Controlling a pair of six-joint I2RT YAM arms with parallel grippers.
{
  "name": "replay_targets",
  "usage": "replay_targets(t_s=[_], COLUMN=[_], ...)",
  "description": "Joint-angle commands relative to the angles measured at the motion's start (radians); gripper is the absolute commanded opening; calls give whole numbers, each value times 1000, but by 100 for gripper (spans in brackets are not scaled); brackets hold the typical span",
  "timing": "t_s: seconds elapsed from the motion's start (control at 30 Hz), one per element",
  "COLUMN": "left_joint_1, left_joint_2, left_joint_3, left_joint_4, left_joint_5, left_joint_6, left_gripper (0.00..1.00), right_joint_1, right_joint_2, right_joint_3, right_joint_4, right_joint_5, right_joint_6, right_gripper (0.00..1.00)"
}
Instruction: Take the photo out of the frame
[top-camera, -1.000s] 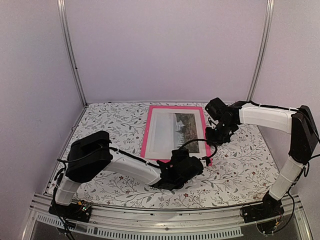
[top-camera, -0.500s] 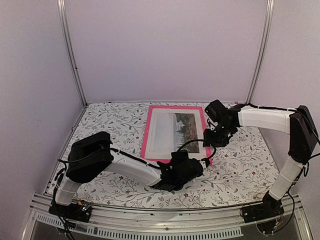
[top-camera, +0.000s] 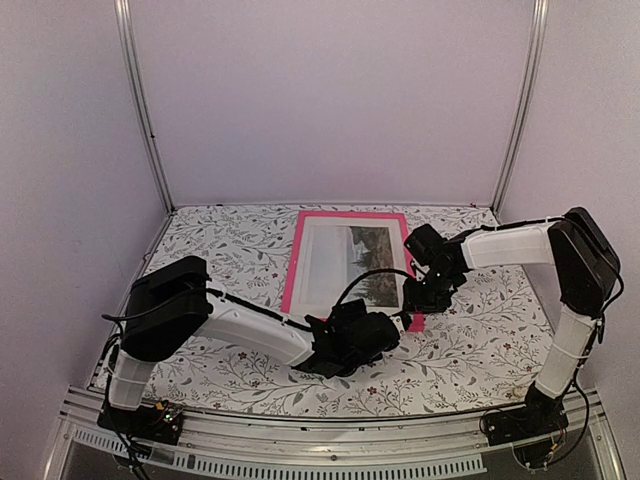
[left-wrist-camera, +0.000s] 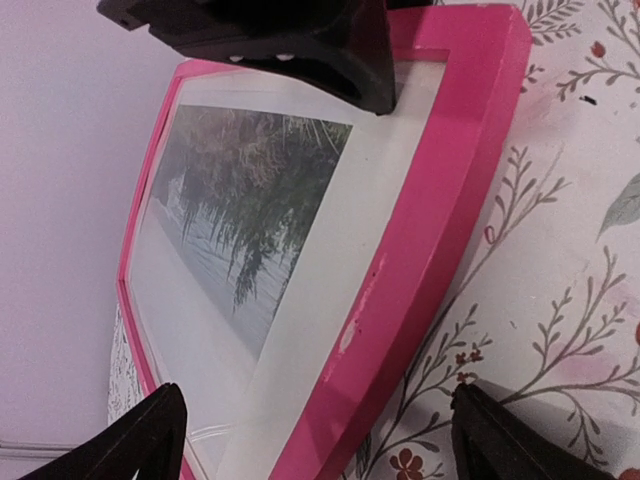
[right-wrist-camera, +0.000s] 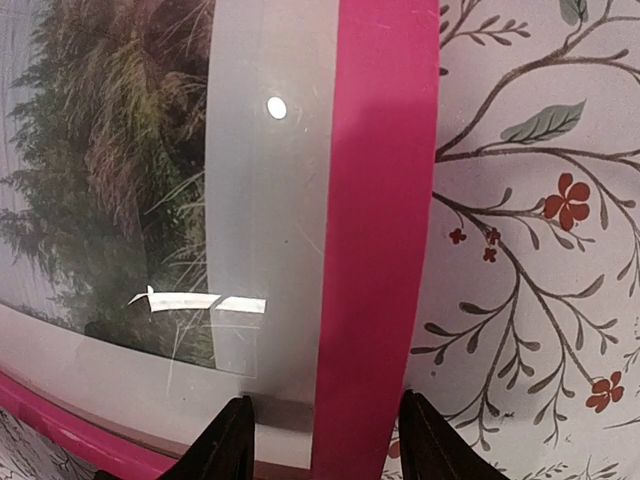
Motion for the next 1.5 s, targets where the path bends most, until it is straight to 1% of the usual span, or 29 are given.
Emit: replay_targets(t_s=[0.0,0.13,0.23,0.4,0.5,0.67,1.0,1.2,1.33,1.47], left_joint_1=[15,17,17,16,15,13,20,43,53,55], left_joint_2=[-23,-13,1,30,42,53,90,114,128,139], left_joint_3=[-12,-1,12,38,53,73,82,108,122,127], left_joint_4=[-44,-44,-42,-43,-41,-27,71,78,113,149], left_joint_5=[30,33,22,7,1,-7,-51,-85,-123,-145], left_joint_6=[-23,-14,1,29,42,70,204,233,268,302], left_gripper=[94,94,94,95,96,97,97,96,96,92], right_joint_1=[-4,-5,-4,-4,-3,-2,9,15,16,16], right_joint_2=[30,36,29,12,-5,-42,-106,-123,-126,-127], right_joint_3=[-34,-48,-38,31,75,134,186,191,189,185], right_joint_4=[59,64,47,-42,-90,-165,-248,-260,-262,-259], right_joint_5=[-12,-7,9,47,60,70,79,81,84,88], right_joint_6=[2,8,6,-9,-20,-29,-26,-19,-16,-16], right_gripper=[48,38,26,7,0,0,0,0,0,0])
